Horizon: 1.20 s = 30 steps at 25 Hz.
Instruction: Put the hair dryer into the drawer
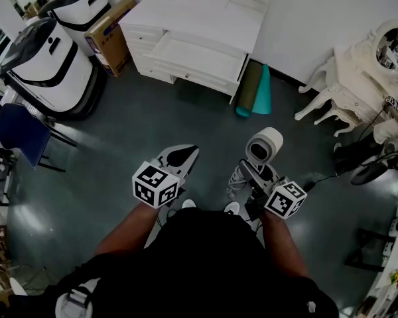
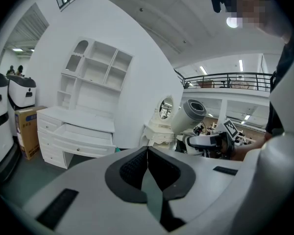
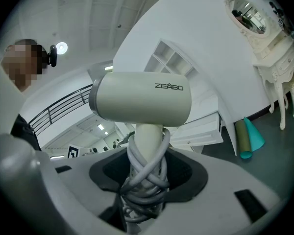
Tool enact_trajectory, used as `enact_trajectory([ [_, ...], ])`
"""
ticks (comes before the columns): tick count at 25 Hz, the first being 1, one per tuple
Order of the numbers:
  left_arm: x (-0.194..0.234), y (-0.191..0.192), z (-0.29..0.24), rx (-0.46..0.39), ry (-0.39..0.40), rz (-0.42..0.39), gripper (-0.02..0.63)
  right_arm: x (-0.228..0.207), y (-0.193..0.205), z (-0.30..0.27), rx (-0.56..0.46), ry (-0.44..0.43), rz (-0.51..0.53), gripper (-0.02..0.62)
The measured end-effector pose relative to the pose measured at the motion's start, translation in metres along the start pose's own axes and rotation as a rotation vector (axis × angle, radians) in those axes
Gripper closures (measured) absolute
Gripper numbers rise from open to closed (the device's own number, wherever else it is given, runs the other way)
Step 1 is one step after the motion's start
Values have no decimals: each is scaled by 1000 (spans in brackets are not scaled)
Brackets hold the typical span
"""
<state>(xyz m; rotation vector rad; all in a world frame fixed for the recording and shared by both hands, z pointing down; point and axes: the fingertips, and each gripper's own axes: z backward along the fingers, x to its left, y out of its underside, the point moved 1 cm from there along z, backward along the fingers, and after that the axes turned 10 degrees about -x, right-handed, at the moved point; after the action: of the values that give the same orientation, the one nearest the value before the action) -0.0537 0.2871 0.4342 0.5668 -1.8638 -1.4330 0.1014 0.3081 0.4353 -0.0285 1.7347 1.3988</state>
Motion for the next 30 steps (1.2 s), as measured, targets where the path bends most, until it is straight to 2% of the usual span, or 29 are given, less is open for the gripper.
enact_trajectory([
  [18,39,19,38,36,-14,41,595,24,32,-32,30,7,-5,380],
  [26,52,28,8,57,-43,66,595,-14,20,-50,60,5,-18,380],
  [30,73,22,-9,66,-80,65,595,-33,5,-75,58,-12,-38,380],
])
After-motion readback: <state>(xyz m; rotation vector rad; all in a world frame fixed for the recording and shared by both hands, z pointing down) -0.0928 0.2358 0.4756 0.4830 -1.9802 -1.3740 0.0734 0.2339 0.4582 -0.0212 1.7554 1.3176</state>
